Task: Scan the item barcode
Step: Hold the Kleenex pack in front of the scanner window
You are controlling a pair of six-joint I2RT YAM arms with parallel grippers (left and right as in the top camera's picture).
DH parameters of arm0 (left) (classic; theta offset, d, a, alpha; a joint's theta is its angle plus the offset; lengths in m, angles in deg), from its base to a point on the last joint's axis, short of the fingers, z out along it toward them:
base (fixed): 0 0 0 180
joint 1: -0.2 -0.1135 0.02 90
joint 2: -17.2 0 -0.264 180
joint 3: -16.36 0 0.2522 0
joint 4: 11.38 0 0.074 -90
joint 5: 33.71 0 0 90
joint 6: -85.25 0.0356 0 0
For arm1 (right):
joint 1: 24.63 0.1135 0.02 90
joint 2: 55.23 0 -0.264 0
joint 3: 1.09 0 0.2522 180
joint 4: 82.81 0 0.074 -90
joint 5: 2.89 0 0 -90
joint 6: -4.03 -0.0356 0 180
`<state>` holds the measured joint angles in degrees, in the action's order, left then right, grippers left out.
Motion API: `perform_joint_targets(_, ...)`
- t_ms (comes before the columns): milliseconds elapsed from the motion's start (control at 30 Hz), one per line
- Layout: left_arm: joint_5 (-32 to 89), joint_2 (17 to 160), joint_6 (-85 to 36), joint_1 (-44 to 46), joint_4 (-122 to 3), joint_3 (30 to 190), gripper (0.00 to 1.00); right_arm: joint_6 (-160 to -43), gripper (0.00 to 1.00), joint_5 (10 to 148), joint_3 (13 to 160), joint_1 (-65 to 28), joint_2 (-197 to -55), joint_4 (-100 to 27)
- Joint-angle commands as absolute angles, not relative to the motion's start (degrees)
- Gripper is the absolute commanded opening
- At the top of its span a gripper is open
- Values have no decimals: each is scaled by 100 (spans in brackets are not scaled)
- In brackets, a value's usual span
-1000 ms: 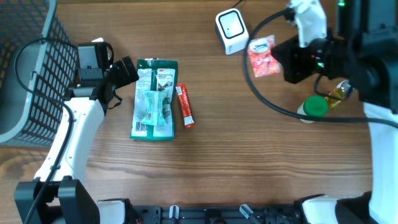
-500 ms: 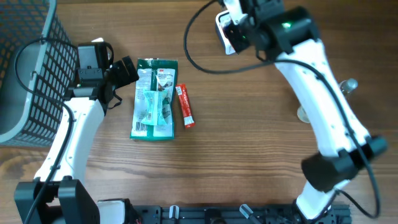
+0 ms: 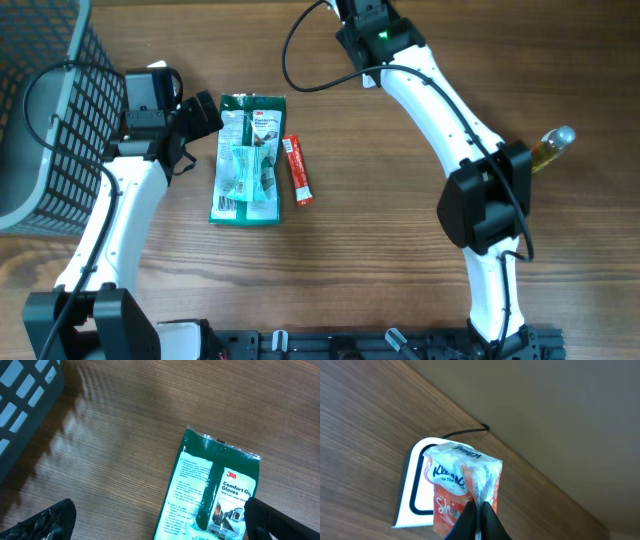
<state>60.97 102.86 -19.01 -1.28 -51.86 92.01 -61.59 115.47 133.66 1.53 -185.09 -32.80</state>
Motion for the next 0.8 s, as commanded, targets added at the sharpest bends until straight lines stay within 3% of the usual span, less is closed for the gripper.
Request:
perform_joint_targets(0, 6152, 10271, -1851, -147, -5171, 9245, 100, -6063, 4, 11909, 13406, 85, -18898, -3304)
perform_joint_targets(533, 6152, 10271, -1851, -147, -5171, 9245, 100, -6369, 4, 12554, 13412, 15, -19021, -3418)
perform_joint_targets(633, 6152, 10271, -1851, -147, -5171, 9245, 100, -6847, 4, 12539, 13412, 8, -18522, -2953)
perform_joint_targets(767, 6152, 10271, -1851, -147, -5171, 9245, 100, -8021, 4, 11947, 13412, -22, -17738, -1361)
